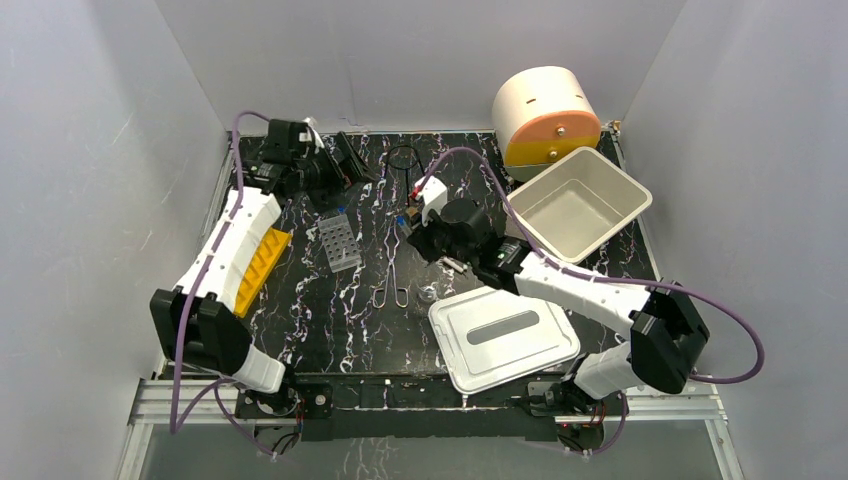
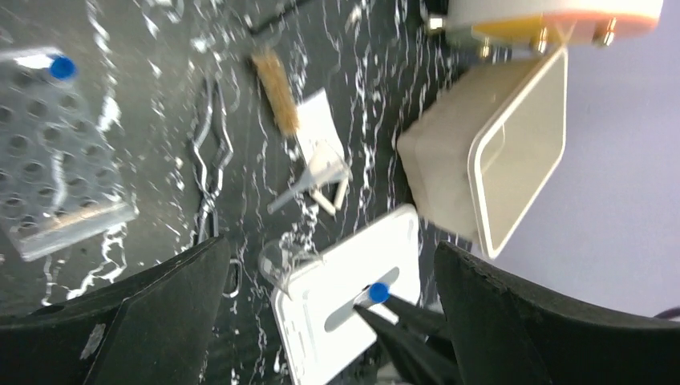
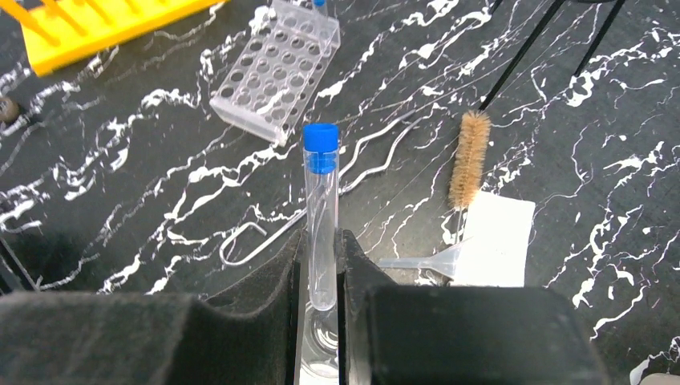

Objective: Organize the chemistry lab equipment

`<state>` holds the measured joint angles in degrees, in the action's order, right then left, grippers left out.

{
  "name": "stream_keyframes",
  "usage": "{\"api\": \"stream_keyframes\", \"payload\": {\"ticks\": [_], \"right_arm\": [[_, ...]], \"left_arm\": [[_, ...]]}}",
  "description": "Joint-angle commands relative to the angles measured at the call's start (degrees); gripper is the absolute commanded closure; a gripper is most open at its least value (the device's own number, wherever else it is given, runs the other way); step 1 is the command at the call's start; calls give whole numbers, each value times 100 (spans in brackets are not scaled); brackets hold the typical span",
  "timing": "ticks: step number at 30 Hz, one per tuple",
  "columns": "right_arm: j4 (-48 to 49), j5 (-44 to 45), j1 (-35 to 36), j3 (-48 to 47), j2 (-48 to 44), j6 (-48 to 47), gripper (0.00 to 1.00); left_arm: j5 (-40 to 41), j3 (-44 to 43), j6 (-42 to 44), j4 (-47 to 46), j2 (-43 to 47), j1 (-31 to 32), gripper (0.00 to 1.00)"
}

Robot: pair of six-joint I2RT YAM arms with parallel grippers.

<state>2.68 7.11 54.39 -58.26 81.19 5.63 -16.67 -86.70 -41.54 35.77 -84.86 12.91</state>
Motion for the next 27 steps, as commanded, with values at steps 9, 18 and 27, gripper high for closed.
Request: {"api": "stream_keyframes", "payload": {"ticks": [9, 18, 27], "right_arm": [[558, -639, -527, 65, -239, 594, 78], [376, -1019, -588, -73, -79, 589, 78], [286, -1125, -588, -138, 19, 571, 78]], "left_arm": [[-2616, 1502, -229, -1735, 119, 204, 5], [-2977, 1643, -745, -2546, -114, 523, 15], [-2972, 1398, -190, -1675, -383, 559, 47]]}}
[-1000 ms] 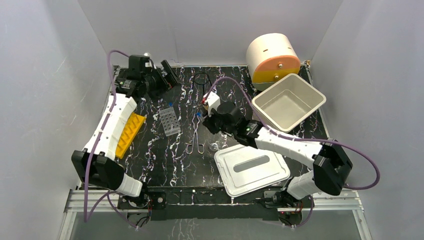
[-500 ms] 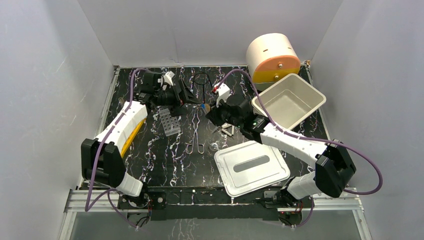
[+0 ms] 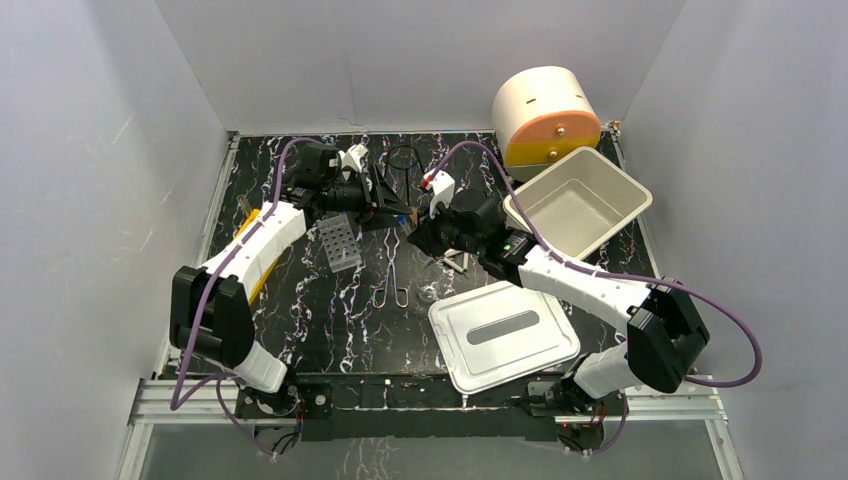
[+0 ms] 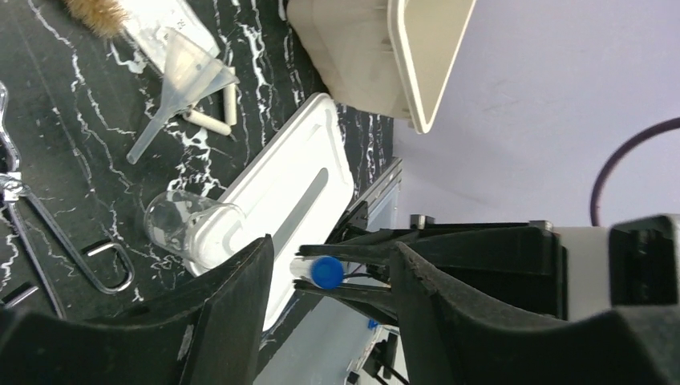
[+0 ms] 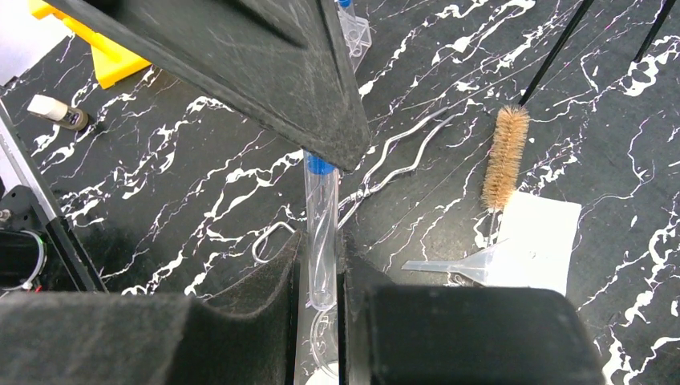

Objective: Organize the chemistry lab equipment

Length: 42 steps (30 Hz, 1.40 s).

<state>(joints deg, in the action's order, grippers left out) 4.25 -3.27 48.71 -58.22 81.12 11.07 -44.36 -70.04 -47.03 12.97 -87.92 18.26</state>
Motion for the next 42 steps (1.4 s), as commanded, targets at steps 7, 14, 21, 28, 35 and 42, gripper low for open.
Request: {"api": "stream_keyframes", "payload": {"ticks": [7, 14, 21, 28, 35, 42], "right_arm": [[120, -134, -19, -160, 77, 23, 78], [113, -157, -19, -163, 102, 19, 78], [93, -126, -19, -167, 132, 25, 78], [101, -156, -19, -173, 140, 27, 78], [102, -163, -24, -165, 126, 20, 78], [24, -72, -30, -197, 132, 106, 66]], "left_arm": [[-379, -471, 575, 855, -193, 27, 65], [-448, -670, 703, 947, -326, 45, 77], [-333, -747, 1072, 1386, -341, 64, 67], [-372, -727, 1145, 1448, -409, 140, 72], [-438, -833, 1309, 1634, -496, 196, 83], [-190, -1007, 1553, 1832, -439, 205, 98]]}}
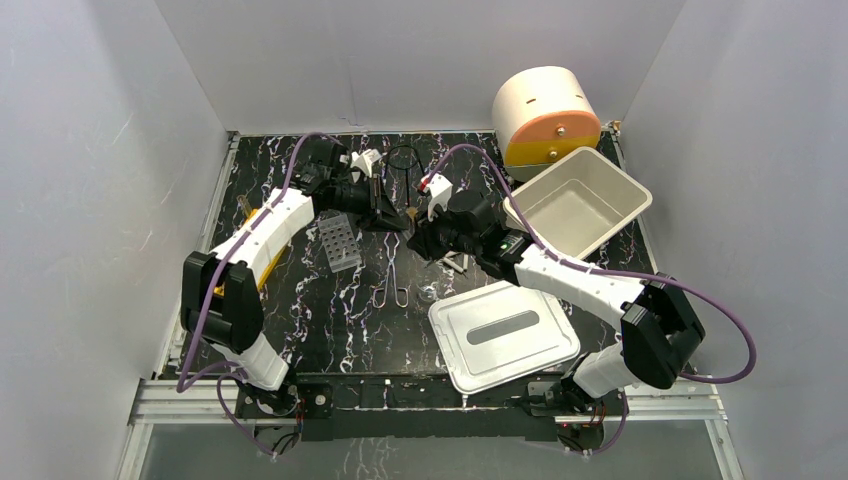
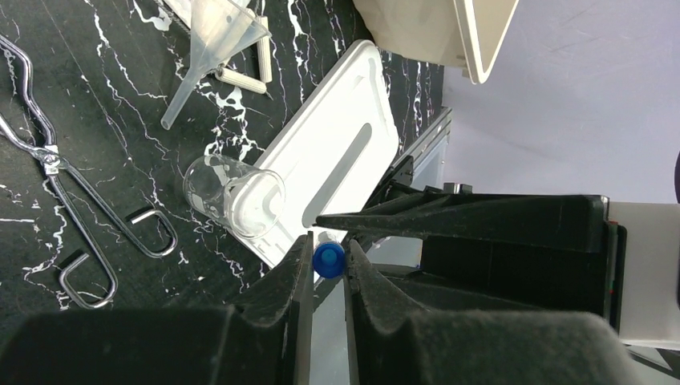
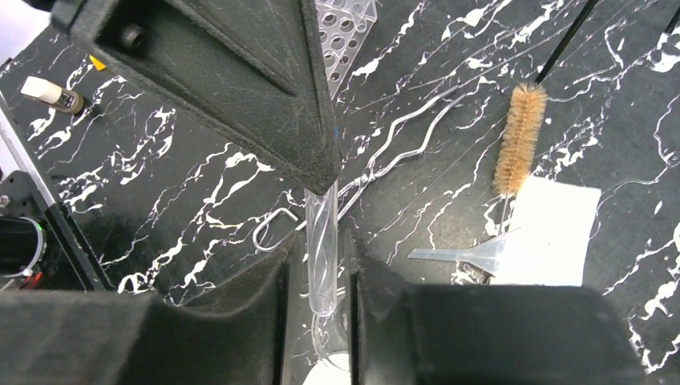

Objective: Organize the chemistry lab equipment

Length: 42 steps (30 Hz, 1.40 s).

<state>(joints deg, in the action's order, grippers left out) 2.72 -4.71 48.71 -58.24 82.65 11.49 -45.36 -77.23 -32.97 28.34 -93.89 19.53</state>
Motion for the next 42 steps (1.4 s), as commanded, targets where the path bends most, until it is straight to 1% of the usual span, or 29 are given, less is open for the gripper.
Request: {"api": "stream_keyframes", "payload": {"ticks": [1, 3, 4, 6, 10, 13, 17, 22, 27, 33, 37, 42], "right_arm": [[156, 97, -33, -196, -25, 86, 60], [150, 147, -31, -172, -62, 126, 48], [156, 166, -33, -161, -91, 145, 43], [180, 193, -52, -123, -157, 173, 38], [174, 350, -81, -74, -233, 205, 36], [65, 613, -89, -89, -186, 196, 36], [31, 682, -98, -74, -132, 212, 36], [36, 638, -115, -66, -84, 240, 36], [19, 629, -135, -64, -65, 242, 36], [-32, 618, -151, -110, -24, 223, 35], [-77, 627, -168, -175, 29, 196, 35], [-110, 655, -194, -224, 85, 178, 35]], "left_arm": [[58, -316, 194, 329, 185, 77, 100], [438, -419, 328, 480, 250, 82, 100], [652, -487, 415, 567, 279, 78, 100], [1216, -699, 617, 829, 303, 81, 100], [2570, -926, 892, 1394, 390, 71, 100], [3751, -884, 834, 1643, 546, 66, 100], [4995, -572, 631, 1564, 796, 58, 100], [5990, -120, 523, 1295, 1005, 25, 99], [6400, 241, 510, 831, 1045, -64, 99], [6577, 771, 1036, -353, 1132, -89, 98], [6593, 883, 1351, -915, 1028, -97, 98], [6265, 1019, 1321, -1310, 907, -92, 98]]}}
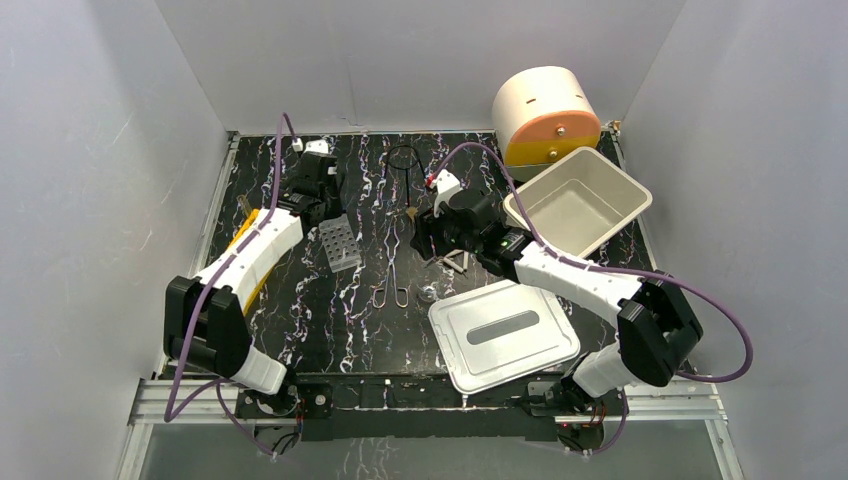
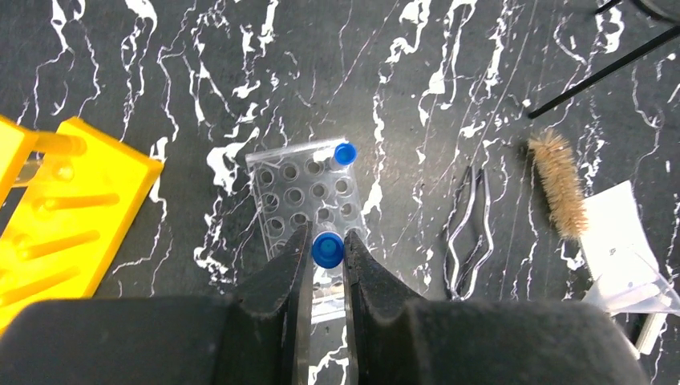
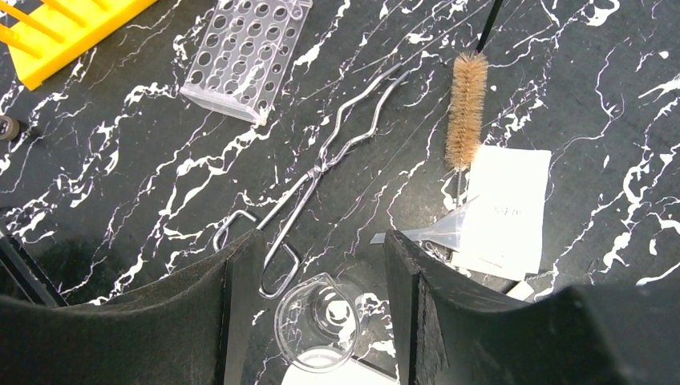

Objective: Organize the chemistry lab equipment

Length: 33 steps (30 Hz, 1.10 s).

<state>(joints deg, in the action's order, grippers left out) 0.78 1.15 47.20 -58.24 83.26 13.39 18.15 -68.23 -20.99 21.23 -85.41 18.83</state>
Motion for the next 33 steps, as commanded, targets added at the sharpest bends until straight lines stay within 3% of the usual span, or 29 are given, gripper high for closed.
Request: {"api": "stream_keyframes", "payload": {"ticks": [1, 9, 33], "right_arm": [[77, 77, -53, -224, 28, -14, 35], [28, 133, -112, -201, 41, 4, 36], [-7, 79, -176, -151, 59, 58, 36]], "left_arm": [[-103, 159, 70, -641, 29, -27, 98], [-33, 483, -351, -1063, -118, 22, 98], [827, 997, -107, -1798, -607, 375, 99]]}}
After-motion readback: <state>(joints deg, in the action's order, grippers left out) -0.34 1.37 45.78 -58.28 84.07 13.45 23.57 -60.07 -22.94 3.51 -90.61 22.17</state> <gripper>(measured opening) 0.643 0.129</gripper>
